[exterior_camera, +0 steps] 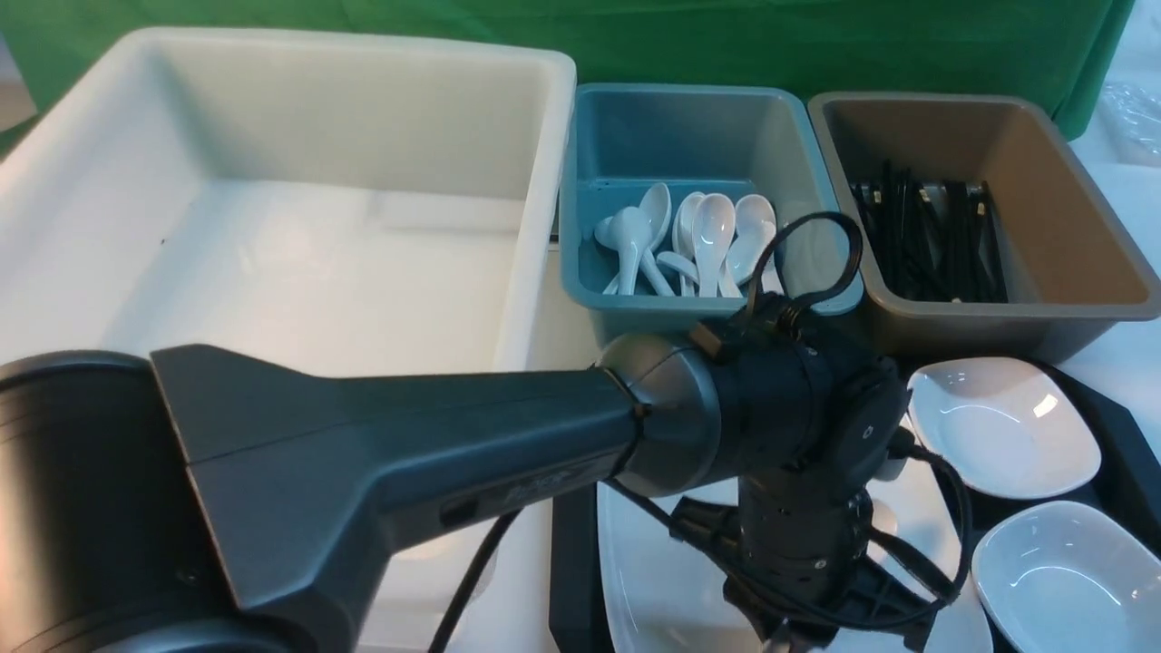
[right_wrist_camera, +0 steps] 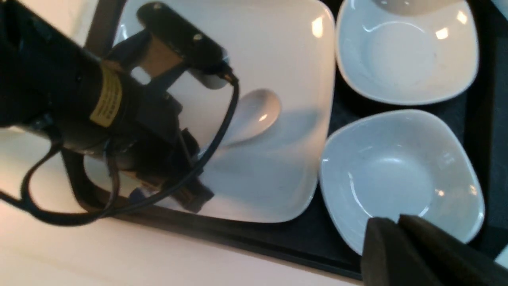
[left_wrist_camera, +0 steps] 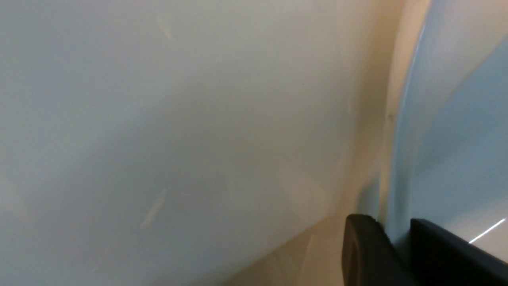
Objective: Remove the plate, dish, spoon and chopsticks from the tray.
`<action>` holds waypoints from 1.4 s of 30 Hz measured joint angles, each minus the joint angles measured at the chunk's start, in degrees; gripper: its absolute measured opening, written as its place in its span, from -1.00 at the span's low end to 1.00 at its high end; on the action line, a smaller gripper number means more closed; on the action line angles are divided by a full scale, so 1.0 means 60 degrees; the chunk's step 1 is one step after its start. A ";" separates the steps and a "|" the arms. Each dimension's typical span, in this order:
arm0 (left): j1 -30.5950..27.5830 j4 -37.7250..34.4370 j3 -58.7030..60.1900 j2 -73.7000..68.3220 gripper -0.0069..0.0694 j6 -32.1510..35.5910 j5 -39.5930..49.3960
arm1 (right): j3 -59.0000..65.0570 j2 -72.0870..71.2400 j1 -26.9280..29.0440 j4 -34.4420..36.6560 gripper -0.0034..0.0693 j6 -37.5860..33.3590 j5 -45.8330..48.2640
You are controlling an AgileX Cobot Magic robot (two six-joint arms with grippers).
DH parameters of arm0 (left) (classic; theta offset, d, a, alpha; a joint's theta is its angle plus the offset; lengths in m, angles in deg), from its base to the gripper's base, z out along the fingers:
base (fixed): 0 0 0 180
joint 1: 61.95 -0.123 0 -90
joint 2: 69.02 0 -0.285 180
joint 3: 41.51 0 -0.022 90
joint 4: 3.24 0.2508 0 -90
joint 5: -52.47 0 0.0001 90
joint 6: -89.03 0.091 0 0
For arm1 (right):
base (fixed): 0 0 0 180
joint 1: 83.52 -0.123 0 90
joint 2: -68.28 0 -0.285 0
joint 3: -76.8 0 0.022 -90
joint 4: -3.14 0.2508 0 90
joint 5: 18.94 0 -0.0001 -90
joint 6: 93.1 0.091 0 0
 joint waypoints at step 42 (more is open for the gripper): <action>-0.4173 0.0949 -0.4346 -0.1070 0.26 0.1715 -0.2590 | 0.0000 0.0578 0.0000 0.4574 -0.68 -0.4739 -0.3028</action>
